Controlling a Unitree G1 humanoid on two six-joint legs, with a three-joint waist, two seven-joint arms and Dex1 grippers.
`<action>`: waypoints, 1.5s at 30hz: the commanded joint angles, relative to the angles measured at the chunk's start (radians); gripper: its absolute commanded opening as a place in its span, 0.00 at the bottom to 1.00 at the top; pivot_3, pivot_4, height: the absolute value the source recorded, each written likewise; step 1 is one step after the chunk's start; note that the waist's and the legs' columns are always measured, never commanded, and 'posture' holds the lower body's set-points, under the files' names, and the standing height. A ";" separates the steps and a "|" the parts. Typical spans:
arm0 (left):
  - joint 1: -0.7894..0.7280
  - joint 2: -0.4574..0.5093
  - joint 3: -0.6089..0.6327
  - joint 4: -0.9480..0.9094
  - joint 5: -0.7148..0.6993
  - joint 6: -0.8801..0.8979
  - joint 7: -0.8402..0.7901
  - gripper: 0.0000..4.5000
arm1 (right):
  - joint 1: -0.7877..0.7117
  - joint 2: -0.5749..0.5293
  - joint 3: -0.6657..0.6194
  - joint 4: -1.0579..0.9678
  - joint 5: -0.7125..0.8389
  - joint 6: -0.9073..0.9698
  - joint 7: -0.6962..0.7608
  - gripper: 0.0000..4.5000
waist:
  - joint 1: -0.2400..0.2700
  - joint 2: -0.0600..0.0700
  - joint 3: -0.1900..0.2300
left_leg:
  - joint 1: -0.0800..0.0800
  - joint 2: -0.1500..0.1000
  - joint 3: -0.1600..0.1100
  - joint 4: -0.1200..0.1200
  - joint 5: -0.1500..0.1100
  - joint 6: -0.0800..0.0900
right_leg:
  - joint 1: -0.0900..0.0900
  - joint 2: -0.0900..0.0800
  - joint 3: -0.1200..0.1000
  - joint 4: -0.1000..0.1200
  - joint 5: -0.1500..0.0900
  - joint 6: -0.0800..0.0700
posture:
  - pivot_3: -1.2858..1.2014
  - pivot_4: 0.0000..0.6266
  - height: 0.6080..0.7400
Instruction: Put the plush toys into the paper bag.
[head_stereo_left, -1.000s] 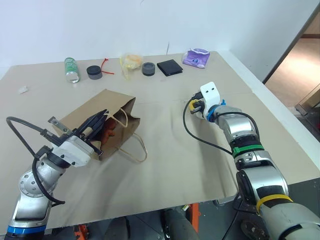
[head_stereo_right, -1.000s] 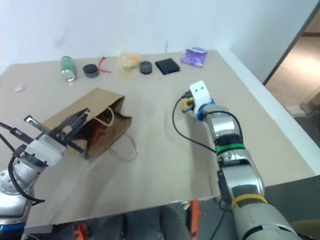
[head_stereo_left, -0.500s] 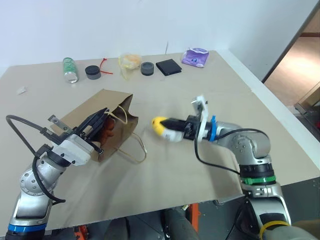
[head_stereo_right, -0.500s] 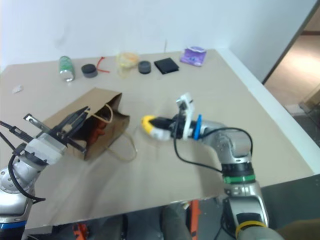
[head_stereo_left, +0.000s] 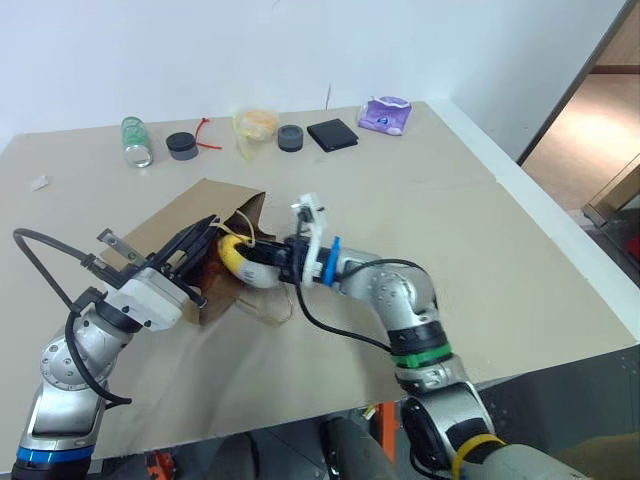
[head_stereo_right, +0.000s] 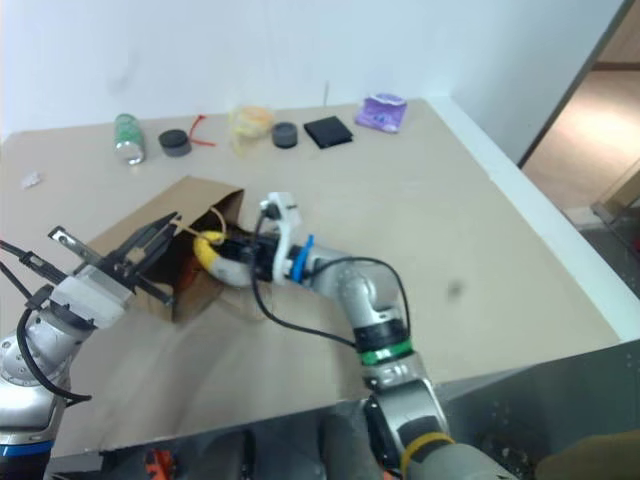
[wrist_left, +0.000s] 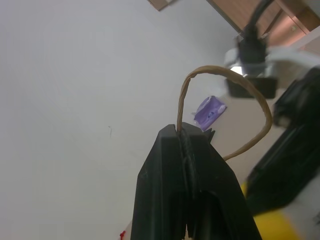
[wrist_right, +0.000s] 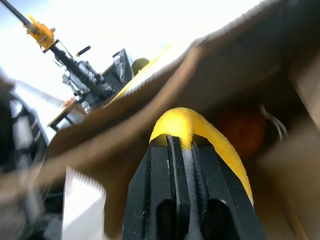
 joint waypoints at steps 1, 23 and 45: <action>0.001 0.000 0.002 -0.031 -0.012 -0.008 0.006 0.00 | -0.058 0.063 0.007 0.124 -0.055 -0.109 -0.024 0.01 | -0.002 0.000 0.000 | 0.000 0.000 0.000 0.000 0.000 0.000 | 0.000 0.000 0.000 0.000 0.000 0.000 | 0.52 0.24 1.00; -0.003 -0.010 0.002 -0.021 0.000 -0.011 0.016 0.00 | -0.003 -0.050 0.027 -0.042 -0.027 -0.048 0.072 0.97 | -0.004 0.000 0.000 | -0.001 0.000 0.000 0.000 0.000 0.000 | 0.000 0.000 0.000 -0.001 0.000 0.000 | 0.52 0.24 1.00; -0.022 -0.001 0.010 0.004 -0.013 -0.015 0.006 0.00 | 0.358 -0.562 0.234 -0.411 -0.302 -0.538 0.439 0.97 | 0.003 0.000 0.000 | 0.000 -0.001 0.001 -0.001 0.000 0.000 | 0.000 -0.001 0.001 -0.001 -0.002 0.002 | 0.52 0.24 1.00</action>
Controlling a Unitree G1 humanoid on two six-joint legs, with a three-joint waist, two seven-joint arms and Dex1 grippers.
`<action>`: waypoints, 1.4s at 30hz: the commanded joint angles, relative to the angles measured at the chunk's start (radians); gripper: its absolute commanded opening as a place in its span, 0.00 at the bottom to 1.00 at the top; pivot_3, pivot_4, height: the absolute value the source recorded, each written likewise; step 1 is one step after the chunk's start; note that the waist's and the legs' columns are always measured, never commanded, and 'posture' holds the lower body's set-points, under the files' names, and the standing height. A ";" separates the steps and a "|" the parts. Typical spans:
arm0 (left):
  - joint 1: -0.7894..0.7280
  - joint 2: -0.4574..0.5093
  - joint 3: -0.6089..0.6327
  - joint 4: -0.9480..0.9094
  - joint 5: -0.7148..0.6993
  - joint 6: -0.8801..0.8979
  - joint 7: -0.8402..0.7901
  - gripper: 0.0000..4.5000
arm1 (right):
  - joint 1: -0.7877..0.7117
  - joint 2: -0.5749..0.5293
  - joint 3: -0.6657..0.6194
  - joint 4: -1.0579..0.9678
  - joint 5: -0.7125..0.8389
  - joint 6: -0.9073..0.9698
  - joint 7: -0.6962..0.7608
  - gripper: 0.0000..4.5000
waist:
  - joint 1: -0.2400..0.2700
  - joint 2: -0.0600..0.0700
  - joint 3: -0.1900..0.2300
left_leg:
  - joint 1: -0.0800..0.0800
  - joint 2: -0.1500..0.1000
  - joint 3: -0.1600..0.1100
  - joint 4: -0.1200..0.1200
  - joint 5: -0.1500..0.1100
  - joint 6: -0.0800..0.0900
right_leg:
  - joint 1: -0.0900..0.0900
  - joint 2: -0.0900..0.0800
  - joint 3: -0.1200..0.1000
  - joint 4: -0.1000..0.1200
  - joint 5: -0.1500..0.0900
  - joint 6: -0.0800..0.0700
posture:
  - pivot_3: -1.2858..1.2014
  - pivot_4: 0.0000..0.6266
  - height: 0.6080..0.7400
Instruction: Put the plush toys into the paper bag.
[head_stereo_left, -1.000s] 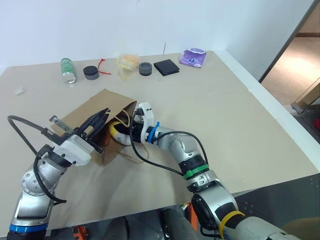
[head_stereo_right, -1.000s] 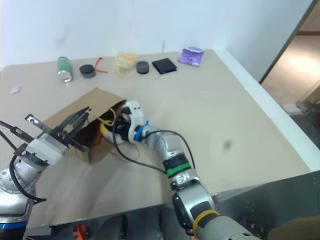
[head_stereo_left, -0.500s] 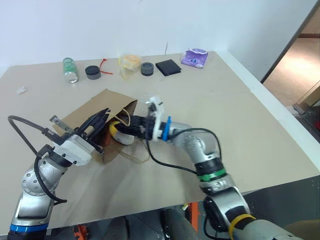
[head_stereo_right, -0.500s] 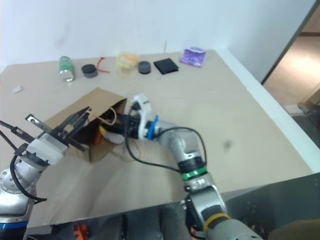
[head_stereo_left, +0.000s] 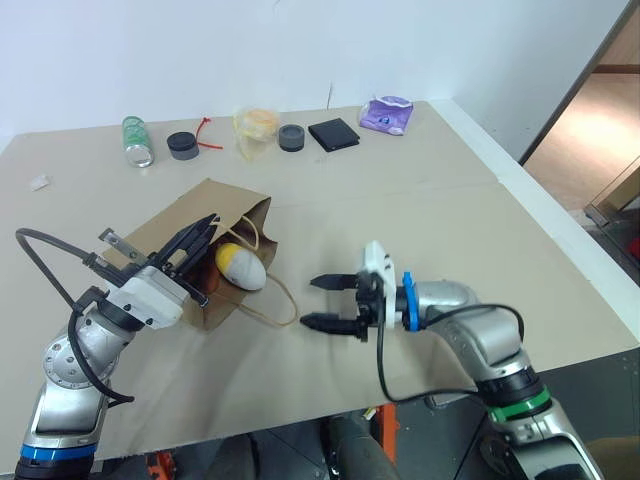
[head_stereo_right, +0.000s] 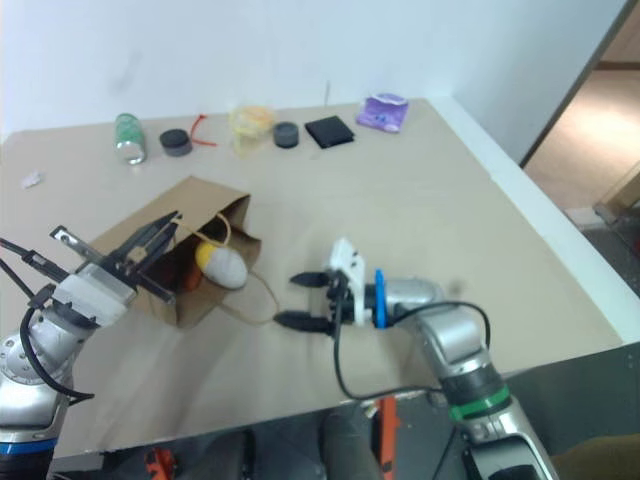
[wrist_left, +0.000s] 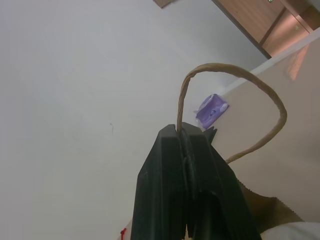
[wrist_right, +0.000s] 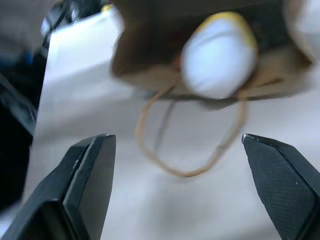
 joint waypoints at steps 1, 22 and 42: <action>-0.012 0.009 0.013 -0.010 -0.019 -0.013 0.004 0.00 | -0.020 0.003 0.070 0.014 -0.179 -0.271 -0.023 0.97 | 0.000 0.000 0.000 | 0.000 0.000 0.000 0.000 0.000 0.000 | 0.000 0.000 0.000 0.000 0.000 0.000 | 0.52 0.24 1.00; -0.005 0.010 0.013 -0.017 -0.021 -0.007 0.003 0.00 | -0.032 0.079 0.184 0.230 -0.472 -0.528 -0.142 0.24 | 0.004 -0.001 0.000 | 0.002 0.000 0.001 0.006 0.001 -0.002 | 0.003 0.000 0.001 0.000 0.001 -0.003 | 0.52 0.24 1.00; -0.154 -0.026 0.107 0.007 -0.086 0.205 0.133 0.00 | -0.246 0.075 -0.116 0.120 -0.309 -0.629 -0.247 0.01 | 0.008 -0.001 0.000 | 0.000 -0.001 0.000 0.008 0.001 -0.002 | 0.003 0.000 0.003 0.000 0.004 0.002 | 0.52 0.24 1.00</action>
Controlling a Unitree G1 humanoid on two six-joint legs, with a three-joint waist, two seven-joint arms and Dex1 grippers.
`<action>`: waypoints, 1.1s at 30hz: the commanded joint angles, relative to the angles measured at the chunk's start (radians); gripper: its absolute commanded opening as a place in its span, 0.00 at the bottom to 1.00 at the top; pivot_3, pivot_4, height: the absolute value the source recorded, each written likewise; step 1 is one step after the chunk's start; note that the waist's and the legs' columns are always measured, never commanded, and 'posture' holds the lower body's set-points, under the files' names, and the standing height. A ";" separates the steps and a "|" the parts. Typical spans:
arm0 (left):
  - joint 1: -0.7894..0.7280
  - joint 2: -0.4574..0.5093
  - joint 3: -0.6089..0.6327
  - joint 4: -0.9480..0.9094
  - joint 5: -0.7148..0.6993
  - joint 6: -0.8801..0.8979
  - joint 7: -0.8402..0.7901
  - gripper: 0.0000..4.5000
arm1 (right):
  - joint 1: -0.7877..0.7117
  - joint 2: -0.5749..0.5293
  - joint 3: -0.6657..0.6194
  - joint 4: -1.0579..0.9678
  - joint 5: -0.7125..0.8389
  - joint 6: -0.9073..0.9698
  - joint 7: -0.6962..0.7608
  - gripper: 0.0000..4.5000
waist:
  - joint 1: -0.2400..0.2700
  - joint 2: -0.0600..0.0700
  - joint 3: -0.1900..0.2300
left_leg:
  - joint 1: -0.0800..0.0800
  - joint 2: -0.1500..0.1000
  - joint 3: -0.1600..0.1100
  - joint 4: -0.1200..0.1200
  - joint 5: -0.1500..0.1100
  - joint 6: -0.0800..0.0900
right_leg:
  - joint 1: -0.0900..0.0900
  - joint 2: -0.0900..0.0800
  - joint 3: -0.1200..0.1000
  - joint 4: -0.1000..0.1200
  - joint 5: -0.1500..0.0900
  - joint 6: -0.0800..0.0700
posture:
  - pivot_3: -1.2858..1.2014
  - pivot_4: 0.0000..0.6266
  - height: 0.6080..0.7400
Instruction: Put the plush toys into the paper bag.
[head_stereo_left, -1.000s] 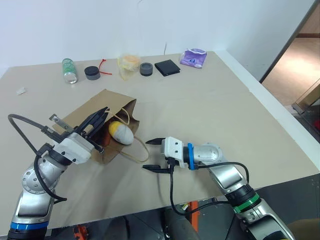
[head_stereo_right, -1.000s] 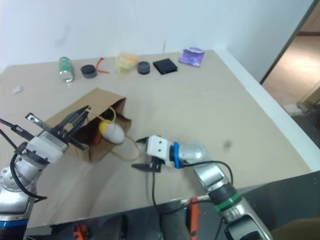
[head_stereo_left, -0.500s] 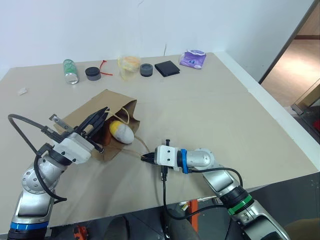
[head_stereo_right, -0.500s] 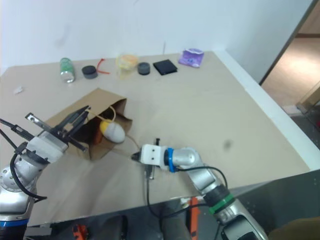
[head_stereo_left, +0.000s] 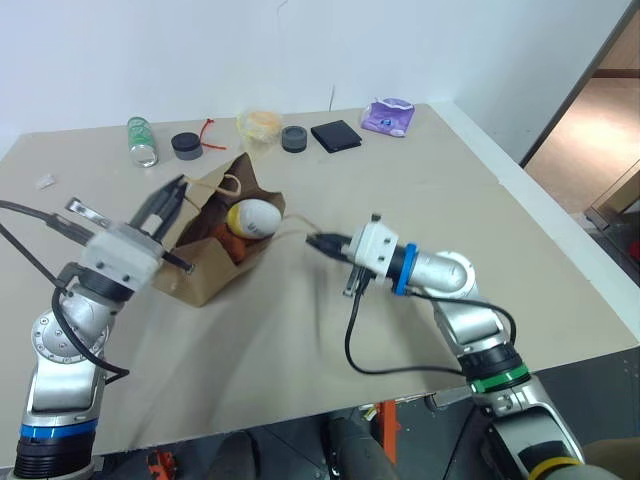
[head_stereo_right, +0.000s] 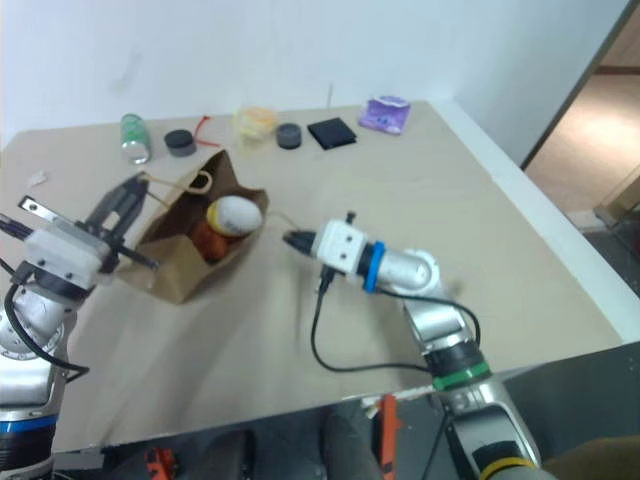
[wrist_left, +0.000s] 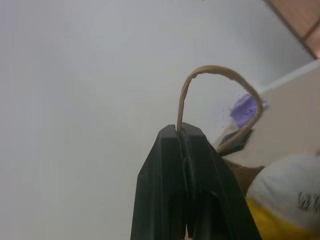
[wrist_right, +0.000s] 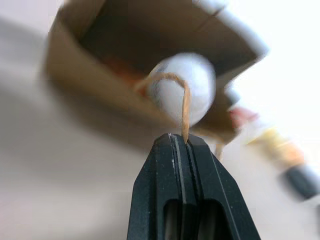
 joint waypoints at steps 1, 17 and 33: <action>-0.032 -0.016 0.042 -0.018 -0.027 0.046 0.051 0.00 | -0.074 0.018 -0.043 -0.070 0.019 -0.015 -0.050 0.01 | 0.000 0.000 0.000 | 0.000 0.000 0.000 0.000 0.000 0.000 | 0.000 0.000 0.000 0.000 0.000 0.000 | 0.52 0.24 1.00; 0.034 -0.089 0.073 -0.061 -0.039 0.166 0.150 0.00 | -0.086 -0.006 0.024 -0.133 0.038 0.034 0.036 0.01 | 0.001 0.000 0.000 | 0.000 0.000 0.000 0.000 0.000 0.000 | 0.000 0.000 0.000 0.000 0.000 -0.001 | 0.52 0.24 1.00; 0.054 -0.084 0.070 -0.062 -0.070 0.204 0.121 0.18 | -0.113 0.014 -0.036 -0.132 0.154 0.056 0.037 1.00 | 0.001 0.000 0.000 | 0.000 0.000 0.000 0.000 0.000 0.000 | 0.000 0.000 0.000 0.000 0.000 -0.001 | 0.52 0.24 1.00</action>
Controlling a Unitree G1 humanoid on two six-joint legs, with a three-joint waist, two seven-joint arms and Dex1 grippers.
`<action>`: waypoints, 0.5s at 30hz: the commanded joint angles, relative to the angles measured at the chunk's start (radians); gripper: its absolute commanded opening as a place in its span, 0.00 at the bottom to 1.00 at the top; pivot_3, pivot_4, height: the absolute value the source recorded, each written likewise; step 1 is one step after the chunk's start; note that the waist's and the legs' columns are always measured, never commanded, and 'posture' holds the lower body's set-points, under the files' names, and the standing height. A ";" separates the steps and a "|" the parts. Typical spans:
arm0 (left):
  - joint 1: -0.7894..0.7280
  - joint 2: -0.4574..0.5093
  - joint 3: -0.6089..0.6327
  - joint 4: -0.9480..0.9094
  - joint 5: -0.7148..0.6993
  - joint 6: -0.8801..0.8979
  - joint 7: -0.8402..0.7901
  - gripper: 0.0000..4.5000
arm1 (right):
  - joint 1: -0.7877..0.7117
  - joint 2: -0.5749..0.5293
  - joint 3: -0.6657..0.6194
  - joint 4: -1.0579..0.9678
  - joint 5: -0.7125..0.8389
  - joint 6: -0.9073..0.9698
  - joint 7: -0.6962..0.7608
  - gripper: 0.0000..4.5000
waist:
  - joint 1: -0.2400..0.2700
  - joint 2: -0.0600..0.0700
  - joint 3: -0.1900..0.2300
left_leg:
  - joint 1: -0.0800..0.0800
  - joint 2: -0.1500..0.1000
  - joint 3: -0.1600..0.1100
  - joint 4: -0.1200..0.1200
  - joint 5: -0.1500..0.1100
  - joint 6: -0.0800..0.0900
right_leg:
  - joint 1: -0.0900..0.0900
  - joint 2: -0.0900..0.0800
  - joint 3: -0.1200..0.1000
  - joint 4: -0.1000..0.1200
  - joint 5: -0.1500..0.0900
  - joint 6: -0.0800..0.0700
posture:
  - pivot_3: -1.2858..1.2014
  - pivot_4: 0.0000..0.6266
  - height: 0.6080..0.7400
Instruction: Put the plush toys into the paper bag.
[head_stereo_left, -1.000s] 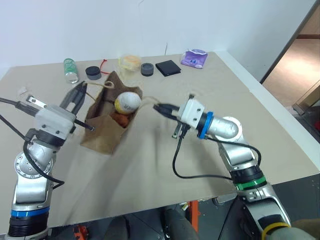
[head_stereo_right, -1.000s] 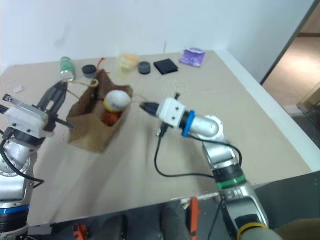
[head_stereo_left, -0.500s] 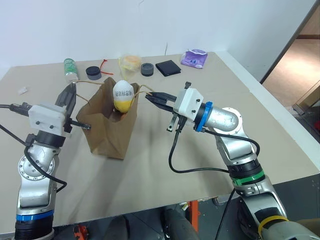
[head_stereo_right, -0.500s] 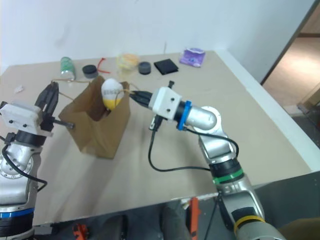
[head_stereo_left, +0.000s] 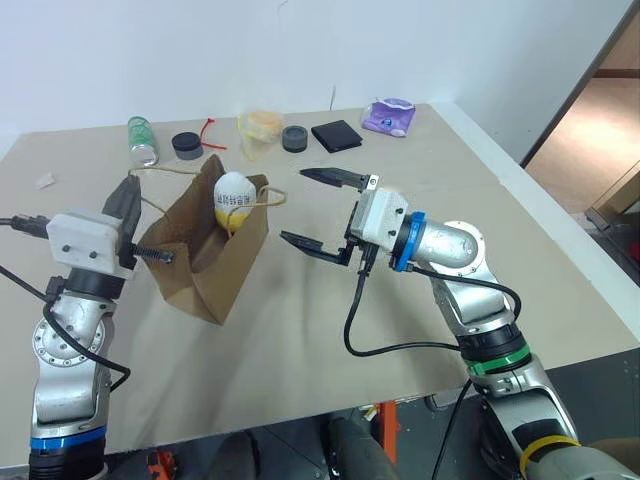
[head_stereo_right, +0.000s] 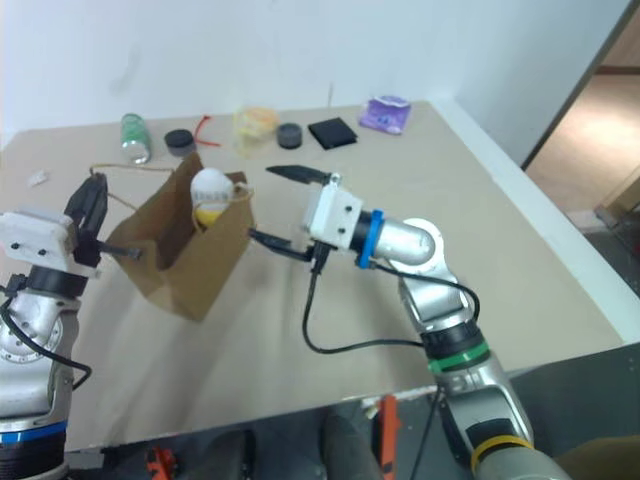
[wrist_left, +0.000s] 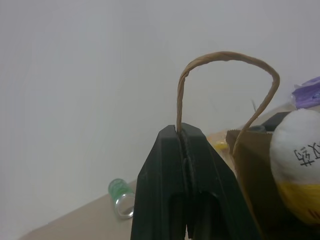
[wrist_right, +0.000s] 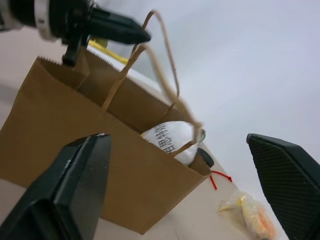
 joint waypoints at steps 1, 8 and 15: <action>0.006 0.012 0.008 -0.050 -0.020 0.004 -0.015 0.29 | -0.034 0.000 -0.045 -0.051 0.063 0.035 0.004 1.00 | 0.000 0.000 0.000 | 0.000 0.000 0.000 0.000 0.000 0.000 | 0.000 0.000 0.000 0.000 0.000 0.000 | 0.52 0.24 1.00; 0.045 0.005 0.015 -0.105 -0.080 0.065 -0.038 0.98 | -0.045 -0.002 -0.091 -0.069 0.264 0.300 0.025 1.00 | 0.000 0.000 0.000 | 0.000 0.000 0.000 0.000 0.000 0.000 | 0.000 0.000 0.000 0.000 -0.001 -0.001 | 0.52 0.24 1.00; 0.132 0.006 0.094 -0.260 -0.222 0.242 -0.011 0.99 | -0.079 -0.010 -0.141 0.048 0.344 0.433 0.067 1.00 | -0.001 0.000 0.000 | 0.000 0.000 0.000 0.000 0.000 0.000 | 0.000 0.000 0.000 0.000 -0.001 -0.002 | 0.52 0.24 1.00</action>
